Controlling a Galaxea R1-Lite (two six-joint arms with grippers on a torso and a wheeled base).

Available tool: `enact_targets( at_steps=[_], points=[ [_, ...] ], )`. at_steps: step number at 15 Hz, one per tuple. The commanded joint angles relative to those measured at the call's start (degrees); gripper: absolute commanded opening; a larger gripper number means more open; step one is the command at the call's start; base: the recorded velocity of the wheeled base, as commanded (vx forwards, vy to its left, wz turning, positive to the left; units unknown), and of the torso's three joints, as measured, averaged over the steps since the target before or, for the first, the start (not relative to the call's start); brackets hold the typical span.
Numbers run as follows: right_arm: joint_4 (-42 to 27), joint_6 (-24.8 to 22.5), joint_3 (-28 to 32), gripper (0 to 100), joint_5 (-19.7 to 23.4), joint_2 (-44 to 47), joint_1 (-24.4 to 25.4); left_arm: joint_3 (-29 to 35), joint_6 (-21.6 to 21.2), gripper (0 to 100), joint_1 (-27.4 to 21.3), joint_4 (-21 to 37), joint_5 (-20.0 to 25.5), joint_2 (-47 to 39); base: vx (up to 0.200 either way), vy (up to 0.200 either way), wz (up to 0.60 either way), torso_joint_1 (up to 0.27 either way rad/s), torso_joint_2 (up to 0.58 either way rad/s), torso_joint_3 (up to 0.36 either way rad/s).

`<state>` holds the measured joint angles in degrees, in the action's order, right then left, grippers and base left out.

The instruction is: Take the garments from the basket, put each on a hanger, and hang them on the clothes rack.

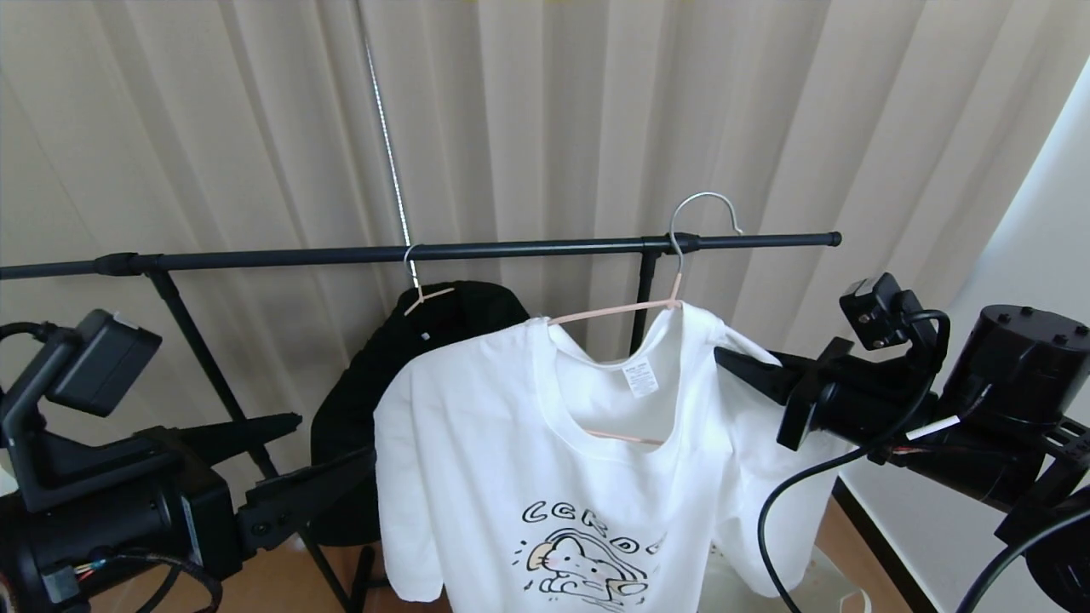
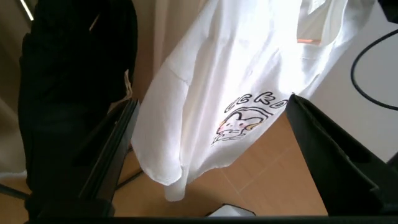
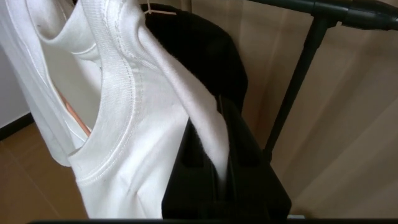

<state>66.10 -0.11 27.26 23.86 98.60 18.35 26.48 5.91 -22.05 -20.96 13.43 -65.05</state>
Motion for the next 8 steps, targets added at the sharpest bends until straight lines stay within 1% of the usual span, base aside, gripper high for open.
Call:
enact_targets(
  at_steps=[1, 2, 3, 4, 6, 7, 8],
  points=[
    [-0.09, -1.12, -0.63, 0, 0.14, 0.46, 0.02, 5.78, -1.34, 100, -0.1, 5.05, 0.63, 1.15, 0.0, 0.0, 0.0, 0.0, 0.0, 0.0],
    [-0.09, -1.21, -0.8, 0, 0.14, 0.46, 0.02, 6.48, -2.13, 100, -0.27, 6.1, 0.72, 0.89, 0.0, 0.0, 0.0, 0.0, 0.0, 0.0],
    [0.0, -1.3, -1.24, 0, 0.75, 0.46, 0.11, 8.41, -5.21, 100, -1.77, 8.56, 1.42, -0.43, 0.0, 0.0, 0.0, 0.0, 0.0, 0.0],
    [0.0, -1.3, -1.33, 0, 1.1, 0.46, 0.11, 9.82, -6.62, 100, -3.08, 9.62, 1.77, -1.22, 0.0, 0.0, 0.0, 0.0, 0.0, 0.0],
    [0.0, -1.3, -1.42, 0, 1.19, 0.46, 0.11, 13.42, -8.02, 100, -5.98, 13.05, 1.77, -3.68, 0.0, 0.0, 0.0, 0.0, 0.0, 0.0],
    [0.0, -1.3, -1.42, 0, 1.28, 0.37, 0.2, 16.59, -9.6, 100, -7.92, 16.82, 1.86, -5.44, 0.0, 0.0, 0.0, 0.0, 0.0, 0.0],
    [0.0, -1.3, -1.59, 0, 1.37, 0.28, 0.2, 18.87, -11.19, 100, -8.8, 19.46, 1.86, -7.11, 0.0, 0.0, 0.0, 0.0, 0.0, 0.0]
  ],
)
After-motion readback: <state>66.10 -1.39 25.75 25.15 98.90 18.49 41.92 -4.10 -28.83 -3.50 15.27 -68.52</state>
